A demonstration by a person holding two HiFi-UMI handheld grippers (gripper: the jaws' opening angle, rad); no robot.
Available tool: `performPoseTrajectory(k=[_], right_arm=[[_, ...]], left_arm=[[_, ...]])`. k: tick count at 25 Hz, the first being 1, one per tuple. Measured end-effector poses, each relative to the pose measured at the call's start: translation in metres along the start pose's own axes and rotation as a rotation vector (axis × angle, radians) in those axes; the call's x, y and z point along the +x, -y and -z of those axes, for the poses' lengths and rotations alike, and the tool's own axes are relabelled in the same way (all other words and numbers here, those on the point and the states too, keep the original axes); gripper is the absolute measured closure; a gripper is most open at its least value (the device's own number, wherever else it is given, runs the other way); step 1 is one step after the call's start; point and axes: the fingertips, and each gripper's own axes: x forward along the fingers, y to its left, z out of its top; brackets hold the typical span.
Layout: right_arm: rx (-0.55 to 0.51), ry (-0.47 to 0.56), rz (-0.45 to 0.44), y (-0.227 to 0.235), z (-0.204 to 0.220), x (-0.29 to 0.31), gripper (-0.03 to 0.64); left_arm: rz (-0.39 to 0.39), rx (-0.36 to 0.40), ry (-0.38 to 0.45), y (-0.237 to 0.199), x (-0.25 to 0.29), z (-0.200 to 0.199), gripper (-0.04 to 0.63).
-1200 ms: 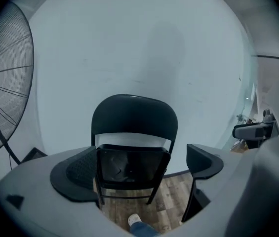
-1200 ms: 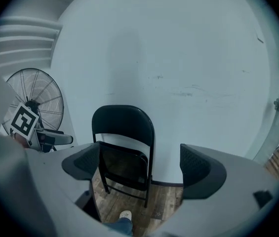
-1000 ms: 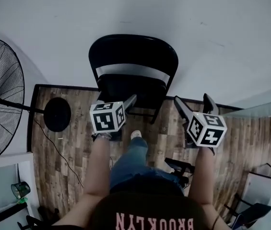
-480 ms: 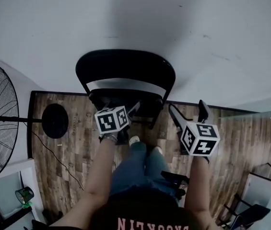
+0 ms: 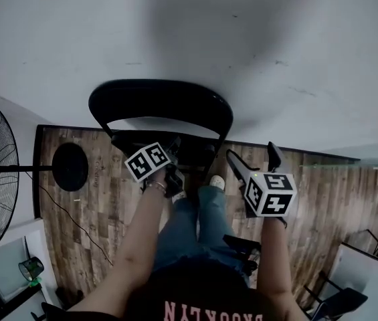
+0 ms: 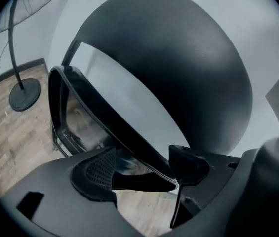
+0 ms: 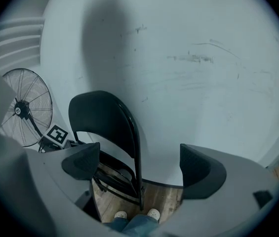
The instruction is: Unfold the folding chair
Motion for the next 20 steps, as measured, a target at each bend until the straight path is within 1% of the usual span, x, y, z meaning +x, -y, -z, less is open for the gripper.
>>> performPoseTrajectory(k=[6, 9, 13, 15, 18, 20], right_arm=[[-0.026, -0.027, -0.058, -0.001, -0.009, 0.026, 0.109], [-0.040, -0.029, -0.084, -0.004, -0.017, 0.040, 0.112], [-0.071, -0.028, -0.125, -0.015, -0.030, 0.056, 0.129], [-0.091, -0.021, -0.145, -0.022, -0.038, 0.063, 0.138], [-0.107, -0.007, -0.162, -0.030, -0.051, 0.074, 0.164], [-0.115, -0.003, -0.166, -0.034, -0.057, 0.080, 0.186]], left_arm=[[-0.034, -0.146, 0.008, -0.010, 0.021, -0.001, 0.308], [-0.041, -0.188, 0.014, -0.010, 0.028, -0.004, 0.334], [-0.053, -0.249, 0.012, -0.009, 0.036, -0.009, 0.393], [-0.059, -0.267, 0.008, -0.009, 0.038, -0.010, 0.393], [-0.064, -0.264, 0.000, -0.009, 0.038, -0.010, 0.393], [-0.070, -0.276, 0.003, -0.010, 0.038, -0.010, 0.397]])
